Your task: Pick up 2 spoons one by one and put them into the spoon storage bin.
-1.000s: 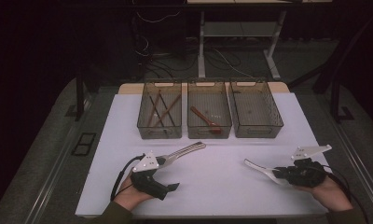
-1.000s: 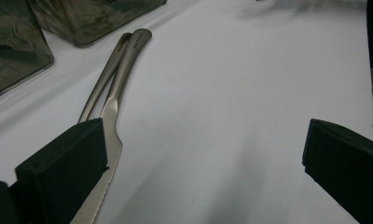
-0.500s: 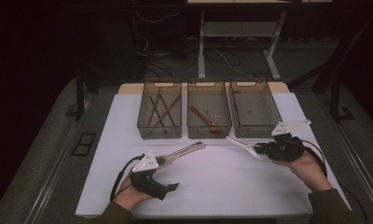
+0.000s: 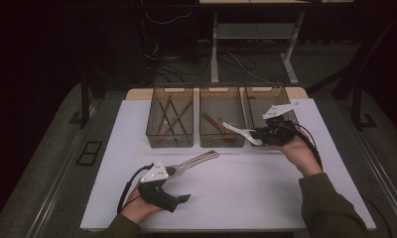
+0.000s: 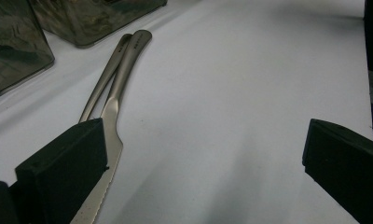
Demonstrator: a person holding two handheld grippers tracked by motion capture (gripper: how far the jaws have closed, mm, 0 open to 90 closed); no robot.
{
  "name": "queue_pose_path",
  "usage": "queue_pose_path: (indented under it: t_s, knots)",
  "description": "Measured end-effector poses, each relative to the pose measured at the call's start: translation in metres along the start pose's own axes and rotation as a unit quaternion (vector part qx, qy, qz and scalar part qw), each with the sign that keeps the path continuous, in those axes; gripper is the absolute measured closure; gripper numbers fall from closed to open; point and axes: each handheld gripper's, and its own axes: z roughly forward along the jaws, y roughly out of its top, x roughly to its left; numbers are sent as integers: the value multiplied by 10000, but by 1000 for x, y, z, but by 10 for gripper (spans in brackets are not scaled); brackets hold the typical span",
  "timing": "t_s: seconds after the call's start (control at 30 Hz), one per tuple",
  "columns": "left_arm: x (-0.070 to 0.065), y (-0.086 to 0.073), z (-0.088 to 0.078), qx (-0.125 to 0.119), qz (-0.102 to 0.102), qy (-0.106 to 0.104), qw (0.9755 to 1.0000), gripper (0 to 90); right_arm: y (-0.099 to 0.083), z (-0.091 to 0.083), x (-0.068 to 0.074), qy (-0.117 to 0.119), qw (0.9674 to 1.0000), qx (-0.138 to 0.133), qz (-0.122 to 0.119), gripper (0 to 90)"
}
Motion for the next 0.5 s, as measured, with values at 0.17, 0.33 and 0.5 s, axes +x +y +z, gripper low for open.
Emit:
queue_pose_path:
  t_s: [0.17, 0.33, 0.5]
  knots:
    - [0, 0, 0, -15, -4, -5, 10000, 0, 18, 20, -4, -11, 10000, 18, 71, 801]
    - [0, 1, 0, -11, 20, -16, 10000, 0, 33, 40, -6, -82, 9999, 98, 101, 801]
    - [0, 1, 0, -12, 31, -19, 10000, 0, 40, 62, -9, -22, 9994, 248, 234, 799]
